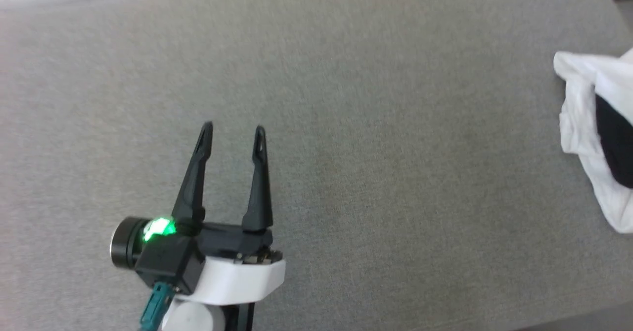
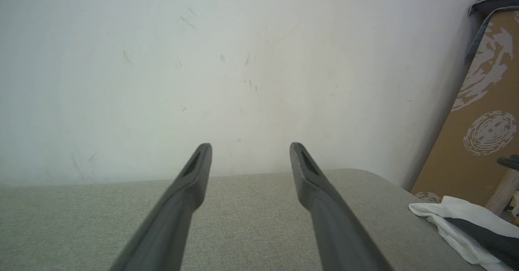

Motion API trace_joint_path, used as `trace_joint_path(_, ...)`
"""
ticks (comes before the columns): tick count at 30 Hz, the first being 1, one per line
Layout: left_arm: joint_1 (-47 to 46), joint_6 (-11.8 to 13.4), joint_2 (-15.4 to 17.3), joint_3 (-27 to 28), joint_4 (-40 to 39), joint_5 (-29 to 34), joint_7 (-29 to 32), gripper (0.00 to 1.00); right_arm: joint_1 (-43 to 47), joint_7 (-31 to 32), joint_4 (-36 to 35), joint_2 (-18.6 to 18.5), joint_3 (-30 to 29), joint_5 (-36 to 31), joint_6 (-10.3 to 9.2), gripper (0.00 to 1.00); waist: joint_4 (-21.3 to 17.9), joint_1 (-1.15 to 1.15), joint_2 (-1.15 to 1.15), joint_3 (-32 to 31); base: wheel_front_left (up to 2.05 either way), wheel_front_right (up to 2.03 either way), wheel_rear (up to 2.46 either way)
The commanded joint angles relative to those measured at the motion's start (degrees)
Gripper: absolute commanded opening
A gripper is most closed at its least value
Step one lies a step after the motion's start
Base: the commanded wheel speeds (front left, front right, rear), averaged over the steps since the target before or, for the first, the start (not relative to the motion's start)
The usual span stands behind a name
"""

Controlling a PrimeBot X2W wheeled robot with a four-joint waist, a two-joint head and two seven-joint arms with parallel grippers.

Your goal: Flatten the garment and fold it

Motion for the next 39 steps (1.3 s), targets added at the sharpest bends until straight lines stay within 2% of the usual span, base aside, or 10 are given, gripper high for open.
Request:
trace_joint_path(1, 1.5, -0.2, 0.4, 0.7, 0.2, -0.8, -0.3, 1.0, 3.9, -1.2, -3.2, 2.8, -3.3, -2.1, -0.12, 1.0, 2.1, 0.01, 0.01, -5.6, 0.0, 0.0, 0.0)
trace_joint_path(5, 3.9, 0.0, 0.6, 2.2, 0.5, -1.2, -0.3, 1.0, 12.2, -2.3, -12.1, 10.2, -11.1, -8.5, -0.12, 1.0, 3.1, 0.01, 0.01, -8.6, 0.0, 0.0, 0.0)
trace_joint_path(10, 7.0, 0.3, 0.3, 4.0, 0.6, -2.0, -0.3, 1.0, 21.6, -1.2, -22.9, 20.1, -17.8, -16.9, -0.12, 1.0, 4.5, 0.01, 0.01, -11.5, 0.0, 0.0, 0.0)
trace_joint_path(15, 10.1, 0.1, 0.0, 5.1, 1.8, -2.0, -0.3, 1.0, 28.2, -0.4, -31.0, 28.3, -21.5, -24.3, -0.12, 1.0, 6.2, 0.01, 0.01, -13.9, 0.0, 0.0, 0.0)
trace_joint_path(20, 13.2, -0.1, -0.2, 6.0, 4.0, -2.0, -0.3, 1.0, 33.8, -0.5, -33.7, 33.6, -22.6, -30.2, -0.12, 1.0, 7.8, 0.01, 0.01, -15.9, 0.0, 0.0, 0.0)
trace_joint_path(28, 17.3, -0.2, -1.3, 6.6, 6.0, -2.5, -0.3, 1.0, 39.3, -1.8, -32.7, 37.7, -21.0, -34.4, -0.12, 1.0, 8.6, 0.01, 0.01, -17.3, 0.0, 0.0, 0.0)
trace_joint_path(39, 16.9, -1.6, -2.1, 6.9, 6.5, -1.5, -0.3, 1.0, 39.0, -2.1, -31.9, 38.5, -20.1, -35.1, -0.12, 1.0, 8.1, 0.01, 0.01, -17.1, 0.0, 0.0, 0.0)
